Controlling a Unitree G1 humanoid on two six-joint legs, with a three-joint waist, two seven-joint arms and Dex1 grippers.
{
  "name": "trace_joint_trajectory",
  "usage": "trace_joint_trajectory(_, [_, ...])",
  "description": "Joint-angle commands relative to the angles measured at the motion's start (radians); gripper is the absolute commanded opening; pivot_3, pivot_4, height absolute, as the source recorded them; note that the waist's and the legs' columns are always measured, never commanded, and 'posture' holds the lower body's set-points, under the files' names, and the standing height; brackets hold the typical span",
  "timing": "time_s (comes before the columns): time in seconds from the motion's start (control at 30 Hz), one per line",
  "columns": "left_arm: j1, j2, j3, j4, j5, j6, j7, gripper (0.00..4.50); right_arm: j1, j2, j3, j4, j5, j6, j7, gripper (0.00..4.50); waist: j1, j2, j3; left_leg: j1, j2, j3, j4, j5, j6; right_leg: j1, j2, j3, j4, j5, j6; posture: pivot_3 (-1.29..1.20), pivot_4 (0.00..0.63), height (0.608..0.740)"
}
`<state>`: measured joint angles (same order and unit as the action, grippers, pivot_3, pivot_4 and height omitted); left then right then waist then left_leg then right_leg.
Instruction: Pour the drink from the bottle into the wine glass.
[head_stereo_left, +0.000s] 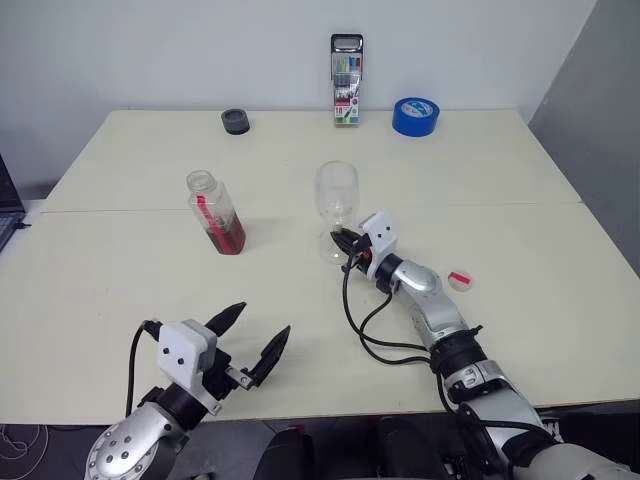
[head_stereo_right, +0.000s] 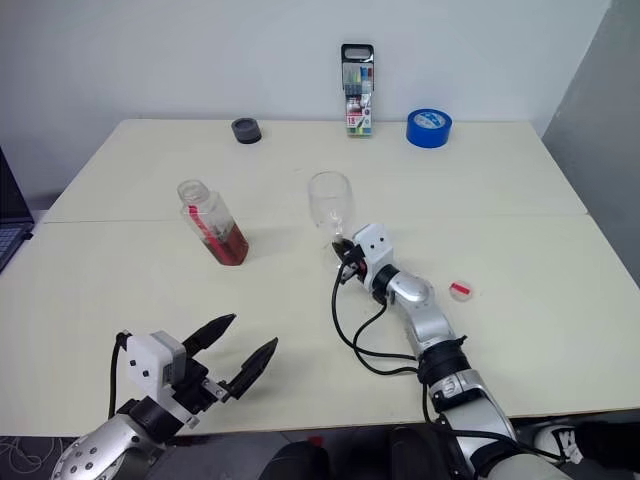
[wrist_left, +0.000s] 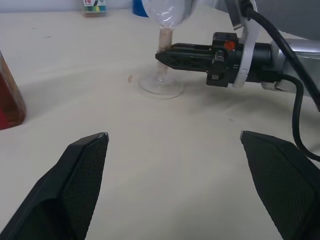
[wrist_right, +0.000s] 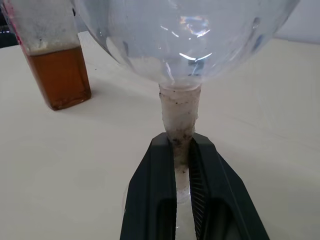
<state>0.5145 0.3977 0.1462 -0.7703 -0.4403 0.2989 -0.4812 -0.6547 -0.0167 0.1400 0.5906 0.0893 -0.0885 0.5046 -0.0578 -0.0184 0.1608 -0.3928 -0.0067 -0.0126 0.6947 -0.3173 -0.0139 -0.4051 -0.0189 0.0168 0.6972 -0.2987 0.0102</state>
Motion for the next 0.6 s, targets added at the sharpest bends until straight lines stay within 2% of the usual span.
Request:
trace_joint_trajectory(0.03, [0.000,-0.007,-0.021,-0.054,0.006,0.004,0.026,4.50,-0.036,0.008,-0.018,0.020,0.001,-0.057,0.001,0.08,0.000,0.000,0.000,0.000,0.000,0.000,0.000,0.000,0.000,0.000,0.000,0.000,0.000,0.000,0.000,0.00,0.150,0.740])
trace_joint_trajectory(0.43, [-0.080,0.030,0.021,-0.056,-0.078,0.085,0.055,4.50,-0.033,0.012,0.007,0.089,-0.029,-0.070,0.012,0.08,0.001,0.001,0.000,0.001,0.000,-0.001,0.000,0.000,0.000,0.001,0.000,-0.001,0.001,0.000,0.000,0.00,0.150,0.740])
trace_joint_trajectory(0.47, [-0.084,0.033,0.025,-0.056,-0.085,0.090,0.053,4.50,-0.031,0.013,0.006,0.088,-0.030,-0.070,0.013,0.82,0.001,0.001,0.000,0.001,0.000,-0.001,0.000,0.000,0.000,0.001,0.000,-0.001,0.001,0.000,0.000,0.00,0.150,0.740])
trace_joint_trajectory(0.5, [-0.087,0.036,0.028,-0.056,-0.091,0.094,0.052,4.50,-0.028,0.014,0.004,0.089,-0.031,-0.071,0.012,1.05,0.001,0.001,0.000,0.001,0.000,-0.001,0.000,0.000,0.000,0.001,0.000,-0.001,0.001,0.000,0.000,0.00,0.150,0.740])
trace_joint_trajectory(0.6, [-0.092,0.043,0.027,-0.062,-0.099,0.105,0.051,4.50,-0.022,0.015,0.003,0.091,-0.035,-0.075,0.013,2.12,0.003,0.001,0.000,0.001,0.000,-0.001,0.000,0.000,0.000,0.001,0.000,-0.001,0.001,0.000,0.000,0.00,0.150,0.740])
